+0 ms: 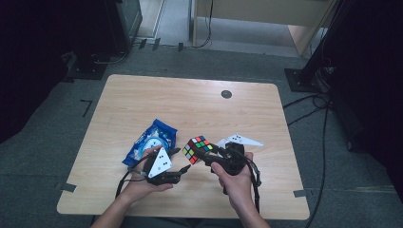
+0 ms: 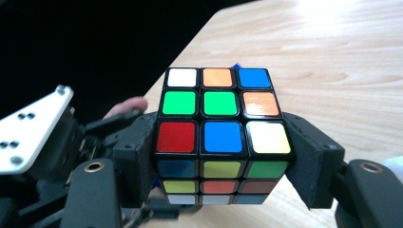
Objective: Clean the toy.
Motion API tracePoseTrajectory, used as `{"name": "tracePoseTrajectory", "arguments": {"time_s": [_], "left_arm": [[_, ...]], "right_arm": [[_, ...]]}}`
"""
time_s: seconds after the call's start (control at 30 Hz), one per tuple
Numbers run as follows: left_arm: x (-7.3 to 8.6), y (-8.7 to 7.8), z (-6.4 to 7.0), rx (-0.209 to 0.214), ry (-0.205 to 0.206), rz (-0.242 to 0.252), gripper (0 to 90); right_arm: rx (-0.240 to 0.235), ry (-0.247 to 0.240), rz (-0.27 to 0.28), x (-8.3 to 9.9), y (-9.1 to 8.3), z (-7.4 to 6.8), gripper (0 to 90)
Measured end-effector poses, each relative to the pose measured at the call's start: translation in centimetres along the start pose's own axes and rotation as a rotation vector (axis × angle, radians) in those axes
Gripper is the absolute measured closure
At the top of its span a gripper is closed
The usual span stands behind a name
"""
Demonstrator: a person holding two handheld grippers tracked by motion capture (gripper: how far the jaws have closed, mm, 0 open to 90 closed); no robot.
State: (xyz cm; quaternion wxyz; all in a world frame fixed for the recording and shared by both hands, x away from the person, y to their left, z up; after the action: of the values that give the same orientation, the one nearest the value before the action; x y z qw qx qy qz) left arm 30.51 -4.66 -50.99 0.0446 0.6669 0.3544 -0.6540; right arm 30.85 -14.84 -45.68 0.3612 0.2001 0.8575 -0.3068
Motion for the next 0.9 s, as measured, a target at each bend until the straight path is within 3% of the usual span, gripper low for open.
{"name": "tracePoseTrajectory", "arguments": {"time_s": [0.13, 0.37, 0.57, 0.9], "left_arm": [[-0.3, -0.2, 0.0, -0.006, 0.018, 0.017, 33.0], [-0.3, -0.4, 0.1, -0.021, 0.051, 0.013, 26.1], [-1.0, -0.4, 1.0, -0.012, 0.072, 0.026, 21.6], [-1.1, -0.1, 1.6, -0.017, 0.102, 0.025, 18.3]], "right_arm": [[-0.025, -0.014, -0.042, 0.8, 0.6, -0.4, 34.5], [-0.068, -0.021, -0.073, 1.2, 1.1, -1.3, 34.4], [-0.091, -0.013, -0.084, 1.4, 1.3, -1.6, 34.3], [-0.081, -0.01, -0.125, 2.0, 1.6, -1.5, 34.4]]}}
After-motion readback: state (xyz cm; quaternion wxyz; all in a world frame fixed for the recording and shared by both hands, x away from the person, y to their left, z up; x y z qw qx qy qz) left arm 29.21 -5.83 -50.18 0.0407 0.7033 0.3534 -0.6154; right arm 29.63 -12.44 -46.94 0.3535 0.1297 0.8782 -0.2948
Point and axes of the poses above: each handheld gripper's, and its own axes: y roughly forward along the jaws, x roughly out of its underside, z roughly to its right, the point moved 10 cm from there along y, roughly forward along the jaws, and after that the axes turned 1 degree about z, right-handed, at the moved point
